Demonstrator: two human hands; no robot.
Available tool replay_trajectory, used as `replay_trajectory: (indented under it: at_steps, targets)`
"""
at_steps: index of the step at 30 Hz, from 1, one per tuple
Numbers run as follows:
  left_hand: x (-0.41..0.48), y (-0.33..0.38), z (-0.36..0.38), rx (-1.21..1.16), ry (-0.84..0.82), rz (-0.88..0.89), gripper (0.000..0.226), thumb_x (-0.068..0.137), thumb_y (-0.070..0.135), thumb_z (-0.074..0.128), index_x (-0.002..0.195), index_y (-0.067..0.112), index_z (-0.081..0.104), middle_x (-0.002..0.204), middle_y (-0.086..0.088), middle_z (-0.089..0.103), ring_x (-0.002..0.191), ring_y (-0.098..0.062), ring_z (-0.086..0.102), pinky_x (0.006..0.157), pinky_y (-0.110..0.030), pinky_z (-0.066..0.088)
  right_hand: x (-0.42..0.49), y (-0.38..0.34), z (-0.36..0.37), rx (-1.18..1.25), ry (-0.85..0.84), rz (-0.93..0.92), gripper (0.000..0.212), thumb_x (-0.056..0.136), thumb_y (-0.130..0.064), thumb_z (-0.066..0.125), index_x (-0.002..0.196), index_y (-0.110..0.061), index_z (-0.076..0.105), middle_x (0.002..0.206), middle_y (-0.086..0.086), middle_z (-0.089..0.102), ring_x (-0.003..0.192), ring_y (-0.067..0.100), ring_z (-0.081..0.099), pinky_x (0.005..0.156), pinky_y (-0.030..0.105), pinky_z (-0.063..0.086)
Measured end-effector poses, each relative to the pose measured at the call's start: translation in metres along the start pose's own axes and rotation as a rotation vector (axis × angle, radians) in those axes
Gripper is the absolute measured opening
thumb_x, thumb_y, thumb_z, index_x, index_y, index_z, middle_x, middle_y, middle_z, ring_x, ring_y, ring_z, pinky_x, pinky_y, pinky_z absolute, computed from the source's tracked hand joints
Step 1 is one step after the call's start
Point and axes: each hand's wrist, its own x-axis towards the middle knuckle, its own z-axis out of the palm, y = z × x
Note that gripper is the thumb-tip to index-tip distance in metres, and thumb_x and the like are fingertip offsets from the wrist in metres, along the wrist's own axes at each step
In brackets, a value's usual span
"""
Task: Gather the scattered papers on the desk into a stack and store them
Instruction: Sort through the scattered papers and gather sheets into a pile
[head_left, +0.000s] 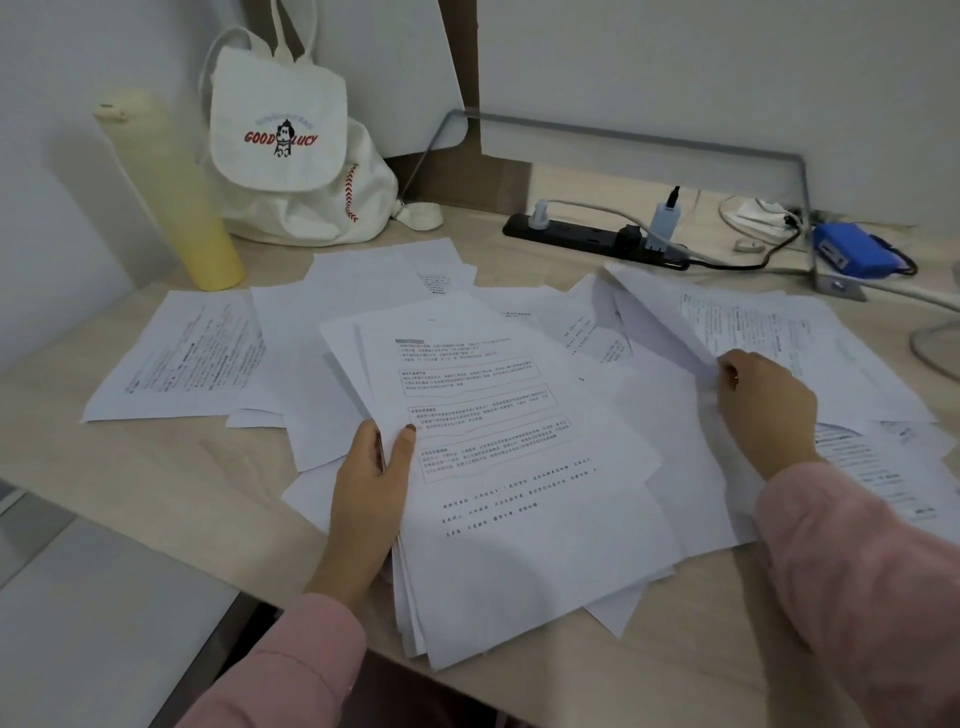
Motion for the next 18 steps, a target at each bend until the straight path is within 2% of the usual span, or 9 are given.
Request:
replay_trajectory:
  at_steps: [4, 6, 7, 9, 12, 14, 15, 16, 18]
  targets:
    - [0.002, 0.001, 0.001, 0.05, -0.02, -0.045, 0.038, 0.096, 0.027, 0.045, 0.062, 0.018, 0.028, 0.058, 0.005, 0.032, 0.051, -0.007, 0.03, 0.05, -0.021, 0.028, -0.029, -0.02, -0.014, 0.208, 0.153, -0.101, 0.015, 0.09, -0.009, 0.051, 0.097, -0.004, 0.064, 0.09, 0.014, 0.066, 0.073, 0.032, 0.059, 0.061, 0.029, 0.039]
    - [0.003, 0.001, 0.001, 0.066, -0.036, -0.066, 0.038, 0.096, 0.029, 0.044, 0.063, 0.017, 0.029, 0.058, 0.004, 0.034, 0.054, -0.011, 0.031, 0.052, -0.025, 0.027, -0.043, -0.031, -0.022, 0.368, 0.188, -0.189, 0.014, 0.089, -0.004, 0.054, 0.098, -0.001, 0.064, 0.091, 0.012, 0.066, 0.075, 0.024, 0.059, 0.065, 0.028, 0.05]
    - [0.003, 0.0, 0.001, 0.073, -0.041, -0.072, 0.038, 0.096, 0.03, 0.043, 0.063, 0.016, 0.029, 0.059, 0.004, 0.035, 0.054, -0.011, 0.032, 0.052, -0.026, 0.027, -0.05, -0.036, -0.027, 0.452, 0.191, -0.238, 0.013, 0.089, -0.001, 0.054, 0.097, 0.0, 0.064, 0.09, 0.009, 0.064, 0.077, 0.017, 0.057, 0.069, 0.019, 0.05]
    - [0.002, 0.0, 0.001, 0.075, -0.047, -0.082, 0.036, 0.096, 0.033, 0.042, 0.064, 0.017, 0.033, 0.059, 0.006, 0.04, 0.055, -0.01, 0.038, 0.052, -0.026, 0.029, -0.063, -0.043, -0.034, 0.578, 0.166, -0.338, 0.012, 0.087, 0.004, 0.055, 0.095, 0.0, 0.064, 0.09, 0.003, 0.058, 0.081, 0.007, 0.053, 0.074, 0.004, 0.045]
    - [0.0, 0.001, -0.001, 0.038, -0.07, -0.093, 0.037, 0.096, 0.034, 0.041, 0.062, 0.022, 0.034, 0.053, 0.017, 0.051, 0.051, 0.003, 0.046, 0.053, -0.026, 0.03, -0.078, -0.044, -0.035, 0.551, 0.098, -0.448, 0.011, 0.083, 0.005, 0.06, 0.087, -0.002, 0.067, 0.098, 0.006, 0.057, 0.093, 0.007, 0.051, 0.083, 0.011, 0.04]
    - [-0.001, 0.002, -0.002, 0.026, -0.084, -0.086, 0.036, 0.096, 0.036, 0.04, 0.063, 0.023, 0.038, 0.052, 0.024, 0.053, 0.05, 0.009, 0.048, 0.053, -0.026, 0.031, -0.082, -0.036, -0.031, 0.457, 0.086, -0.364, 0.011, 0.081, 0.003, 0.065, 0.083, -0.007, 0.071, 0.107, 0.012, 0.054, 0.098, 0.018, 0.047, 0.086, 0.02, 0.033]
    - [-0.001, 0.002, -0.002, 0.018, -0.087, -0.09, 0.035, 0.096, 0.038, 0.04, 0.066, 0.02, 0.043, 0.057, 0.021, 0.056, 0.054, 0.007, 0.05, 0.054, -0.025, 0.033, -0.083, -0.031, -0.029, 0.433, 0.081, -0.271, 0.012, 0.08, 0.001, 0.066, 0.082, -0.009, 0.072, 0.108, 0.013, 0.052, 0.095, 0.02, 0.044, 0.085, 0.022, 0.031]
    - [-0.001, 0.002, -0.002, 0.01, -0.087, -0.098, 0.035, 0.096, 0.04, 0.039, 0.07, 0.016, 0.047, 0.063, 0.016, 0.058, 0.058, 0.004, 0.052, 0.056, -0.025, 0.036, -0.084, -0.026, -0.028, 0.447, 0.052, -0.157, 0.014, 0.081, -0.001, 0.065, 0.081, -0.012, 0.072, 0.107, 0.014, 0.051, 0.09, 0.02, 0.044, 0.082, 0.022, 0.033]
    - [0.0, 0.001, -0.002, -0.004, -0.08, -0.105, 0.037, 0.095, 0.041, 0.039, 0.069, 0.016, 0.046, 0.062, 0.015, 0.054, 0.059, 0.002, 0.05, 0.057, -0.025, 0.035, -0.084, -0.018, -0.028, 0.659, -0.098, 0.072, 0.021, 0.088, -0.003, 0.057, 0.08, -0.019, 0.067, 0.097, 0.011, 0.056, 0.076, 0.021, 0.052, 0.073, 0.016, 0.045]
